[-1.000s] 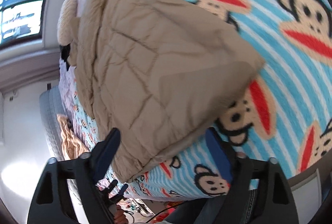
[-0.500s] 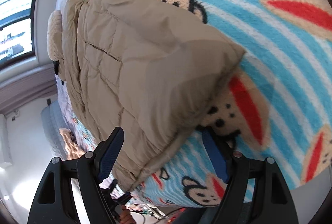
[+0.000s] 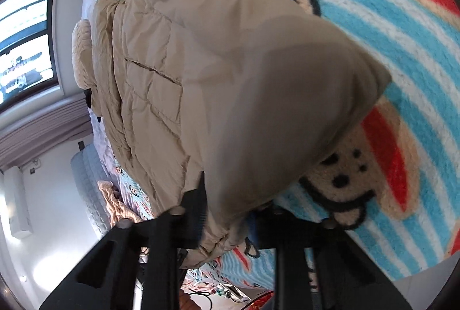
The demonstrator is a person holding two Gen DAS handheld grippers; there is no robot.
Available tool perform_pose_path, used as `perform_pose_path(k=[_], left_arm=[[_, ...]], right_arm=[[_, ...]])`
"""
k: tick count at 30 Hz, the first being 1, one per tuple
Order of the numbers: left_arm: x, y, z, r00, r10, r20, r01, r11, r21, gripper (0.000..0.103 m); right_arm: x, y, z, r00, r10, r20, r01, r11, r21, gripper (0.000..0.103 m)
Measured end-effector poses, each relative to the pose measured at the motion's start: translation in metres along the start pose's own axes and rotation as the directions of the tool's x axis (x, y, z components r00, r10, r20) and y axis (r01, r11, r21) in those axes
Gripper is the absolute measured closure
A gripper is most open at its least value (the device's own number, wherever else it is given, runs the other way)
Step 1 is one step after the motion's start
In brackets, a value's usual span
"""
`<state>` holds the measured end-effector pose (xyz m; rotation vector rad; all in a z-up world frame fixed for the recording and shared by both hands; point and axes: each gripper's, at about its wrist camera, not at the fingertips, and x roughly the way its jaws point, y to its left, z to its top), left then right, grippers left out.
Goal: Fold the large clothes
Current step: 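Grasp the jacket hem with the left tool while the right tool grasps it too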
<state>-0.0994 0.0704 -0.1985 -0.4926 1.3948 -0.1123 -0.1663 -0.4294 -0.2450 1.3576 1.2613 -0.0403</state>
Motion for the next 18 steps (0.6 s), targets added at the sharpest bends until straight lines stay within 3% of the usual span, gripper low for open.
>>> perform_pose_path(k=[10, 18], left_arm=[[-0.038, -0.038, 0.018, 0.992, 0.039, 0.116, -0.058, 0.985, 0.164, 0.093], [-0.072, -0.071, 0.061, 0.967, 0.006, 0.254, -0.060, 0.977, 0.206, 0.093]], right_arm=[[-0.009, 0.058, 0.001, 0.999, 0.025, -0.035, -0.032, 0.978, -0.207, 0.094], [-0.016, 0.117, 0.012, 0.996, 0.081, -0.043, -0.090, 0.943, -0.320, 0.095]])
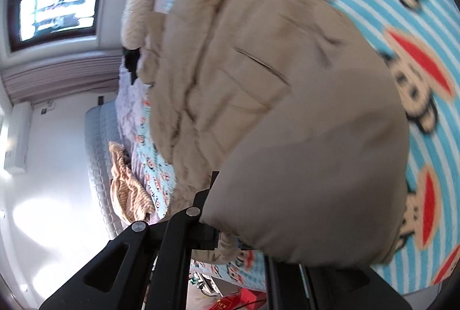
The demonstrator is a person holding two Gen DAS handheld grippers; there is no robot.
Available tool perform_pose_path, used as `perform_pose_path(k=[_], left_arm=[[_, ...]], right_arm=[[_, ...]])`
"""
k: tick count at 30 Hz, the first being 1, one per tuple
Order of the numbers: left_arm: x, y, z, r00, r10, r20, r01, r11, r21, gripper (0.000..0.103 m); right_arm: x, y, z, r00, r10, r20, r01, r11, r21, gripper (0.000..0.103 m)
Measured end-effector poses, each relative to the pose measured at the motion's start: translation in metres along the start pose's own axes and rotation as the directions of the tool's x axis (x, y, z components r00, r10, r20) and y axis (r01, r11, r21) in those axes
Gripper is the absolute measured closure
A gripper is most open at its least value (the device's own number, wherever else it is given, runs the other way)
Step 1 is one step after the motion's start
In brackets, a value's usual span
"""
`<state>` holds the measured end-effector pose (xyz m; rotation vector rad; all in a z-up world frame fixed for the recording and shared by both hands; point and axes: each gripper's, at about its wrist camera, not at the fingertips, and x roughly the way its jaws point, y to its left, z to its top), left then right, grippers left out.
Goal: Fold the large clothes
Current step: 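Grasp the jacket hem with the left tool while the right tool grasps it too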
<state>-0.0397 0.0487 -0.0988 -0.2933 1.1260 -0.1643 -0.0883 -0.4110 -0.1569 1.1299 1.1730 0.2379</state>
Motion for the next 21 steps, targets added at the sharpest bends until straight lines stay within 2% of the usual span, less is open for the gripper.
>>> perform_pose_path(k=[6, 13, 16, 21], left_arm=[[-0.006, -0.002, 0.068, 0.993, -0.009, 0.117, 0.013, 0.999, -0.035, 0.093], [0.016, -0.006, 0.157, 0.974, 0.054, 0.222, -0.039, 0.997, -0.070, 0.093], [0.043, -0.004, 0.193, 0.971, 0.082, 0.226, -0.056, 0.992, -0.117, 0.093], [0.103, 0.006, 0.231, 0.974, 0.154, 0.168, -0.123, 0.976, -0.181, 0.093]], right_arm=[[-0.004, 0.056, 0.048, 0.999, 0.042, 0.031, -0.039, 0.992, -0.117, 0.095], [0.013, 0.127, 0.133, 0.998, 0.044, 0.043, -0.030, 0.958, -0.286, 0.095], [0.040, 0.154, 0.173, 0.998, 0.002, 0.058, 0.017, 0.945, -0.326, 0.095], [0.092, 0.161, 0.233, 0.992, -0.090, 0.083, 0.113, 0.933, -0.341, 0.095]])
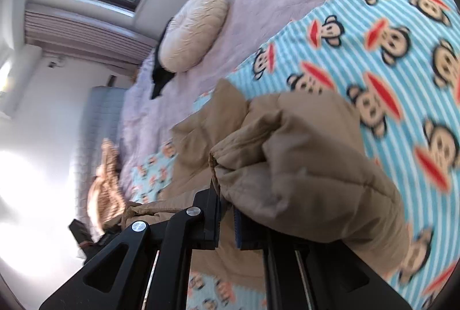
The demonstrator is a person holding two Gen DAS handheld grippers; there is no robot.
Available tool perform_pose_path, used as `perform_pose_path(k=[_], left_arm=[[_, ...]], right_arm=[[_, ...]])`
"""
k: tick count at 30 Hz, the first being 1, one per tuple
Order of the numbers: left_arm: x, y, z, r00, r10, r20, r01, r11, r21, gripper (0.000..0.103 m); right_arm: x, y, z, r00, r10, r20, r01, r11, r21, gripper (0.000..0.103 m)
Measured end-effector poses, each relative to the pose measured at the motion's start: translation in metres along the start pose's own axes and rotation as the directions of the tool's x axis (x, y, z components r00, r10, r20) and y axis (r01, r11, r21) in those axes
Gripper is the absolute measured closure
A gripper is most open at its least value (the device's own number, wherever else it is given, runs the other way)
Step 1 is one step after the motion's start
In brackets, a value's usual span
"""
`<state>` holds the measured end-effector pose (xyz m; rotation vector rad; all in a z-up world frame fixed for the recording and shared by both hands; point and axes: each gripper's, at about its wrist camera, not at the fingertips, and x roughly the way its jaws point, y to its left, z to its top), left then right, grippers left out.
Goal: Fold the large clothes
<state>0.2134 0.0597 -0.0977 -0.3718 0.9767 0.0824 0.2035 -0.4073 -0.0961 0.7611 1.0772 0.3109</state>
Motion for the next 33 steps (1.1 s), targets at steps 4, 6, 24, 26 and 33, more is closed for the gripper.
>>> perform_pose_path(k=[4, 6, 24, 26, 33], left_arm=[[0.048, 0.000, 0.000, 0.997, 0.068, -0.026, -0.068, 0.998, -0.004, 0.093], [0.067, 0.002, -0.001, 0.996, 0.089, -0.028, -0.089, 0.996, -0.013, 0.093], [0.019, -0.018, -0.007, 0.992, 0.092, 0.088, -0.104, 0.984, 0.142, 0.022], [0.042, -0.022, -0.010, 0.993, 0.107, 0.052, -0.114, 0.979, 0.170, 0.043], [0.109, 0.001, -0.005, 0.974, 0.225, 0.018, -0.226, 0.969, 0.101, 0.051]], right_arm=[[0.047, -0.027, 0.021, 0.999, -0.041, -0.019, 0.041, 0.999, 0.034, 0.095], [0.066, -0.041, 0.024, 0.999, -0.046, -0.027, 0.048, 0.997, 0.053, 0.095], [0.050, 0.014, 0.009, 0.988, -0.150, -0.026, 0.137, 0.950, -0.281, 0.095], [0.062, 0.013, 0.005, 0.980, -0.186, -0.063, 0.157, 0.936, -0.315, 0.096], [0.080, -0.031, 0.029, 0.929, -0.364, 0.067, 0.366, 0.876, -0.316, 0.102]])
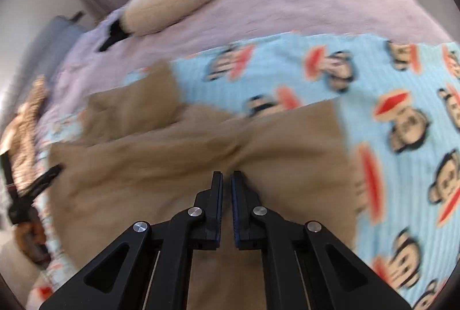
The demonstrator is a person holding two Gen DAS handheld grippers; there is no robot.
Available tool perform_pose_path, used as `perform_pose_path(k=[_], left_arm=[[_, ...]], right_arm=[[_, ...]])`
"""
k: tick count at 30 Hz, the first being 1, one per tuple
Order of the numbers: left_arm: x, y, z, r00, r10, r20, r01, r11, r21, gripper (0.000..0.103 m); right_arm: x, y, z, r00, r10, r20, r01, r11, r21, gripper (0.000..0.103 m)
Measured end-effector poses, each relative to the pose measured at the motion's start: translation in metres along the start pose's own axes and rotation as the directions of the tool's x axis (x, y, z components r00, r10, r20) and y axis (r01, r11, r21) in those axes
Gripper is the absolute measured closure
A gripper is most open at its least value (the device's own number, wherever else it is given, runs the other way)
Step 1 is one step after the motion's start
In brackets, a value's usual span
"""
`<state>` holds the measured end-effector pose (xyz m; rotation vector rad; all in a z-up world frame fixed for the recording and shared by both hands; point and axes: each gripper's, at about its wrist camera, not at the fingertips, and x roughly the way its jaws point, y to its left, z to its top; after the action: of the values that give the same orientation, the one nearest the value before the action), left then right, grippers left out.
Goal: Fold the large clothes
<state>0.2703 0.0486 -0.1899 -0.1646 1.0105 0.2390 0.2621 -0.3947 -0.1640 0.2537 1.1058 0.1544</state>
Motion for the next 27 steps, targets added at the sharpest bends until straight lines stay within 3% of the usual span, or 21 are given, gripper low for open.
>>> perform_pose_path(k=[5, 9, 13, 17, 19, 23, 27], left_arm=[[0.027, -0.009, 0.007, 1.000, 0.004, -0.004, -0.004, 1.000, 0.025, 0.051], [0.036, -0.014, 0.014, 1.000, 0.007, -0.016, -0.006, 1.000, 0.023, 0.051], [0.015, -0.003, 0.018, 0.999, 0.047, 0.013, -0.047, 0.999, 0.012, 0.051], [-0.009, 0.028, 0.018, 0.993, 0.095, 0.066, -0.095, 0.995, -0.007, 0.051], [0.000, 0.047, 0.017, 0.992, 0.122, 0.028, -0.121, 0.992, -0.033, 0.051], [0.034, 0.065, 0.008, 0.996, 0.060, -0.070, -0.068, 0.991, -0.113, 0.050], [0.040, 0.040, 0.000, 0.979, 0.202, -0.028, -0.203, 0.979, -0.020, 0.046]], right_arm=[[0.033, -0.036, 0.006, 1.000, 0.005, -0.002, -0.004, 0.991, 0.131, 0.103], [0.048, -0.044, 0.009, 1.000, -0.001, -0.007, 0.002, 0.985, 0.172, 0.103], [0.038, -0.040, 0.013, 1.000, -0.018, -0.014, 0.020, 0.986, 0.166, 0.103], [0.003, -0.028, 0.006, 0.999, -0.042, 0.026, 0.039, 0.994, 0.099, 0.103], [-0.018, -0.025, -0.006, 0.997, -0.057, 0.061, 0.053, 0.996, 0.072, 0.103], [-0.021, -0.032, -0.024, 0.994, -0.096, 0.051, 0.092, 0.993, 0.080, 0.103], [0.006, -0.040, -0.024, 0.994, -0.108, 0.011, 0.106, 0.989, 0.106, 0.103]])
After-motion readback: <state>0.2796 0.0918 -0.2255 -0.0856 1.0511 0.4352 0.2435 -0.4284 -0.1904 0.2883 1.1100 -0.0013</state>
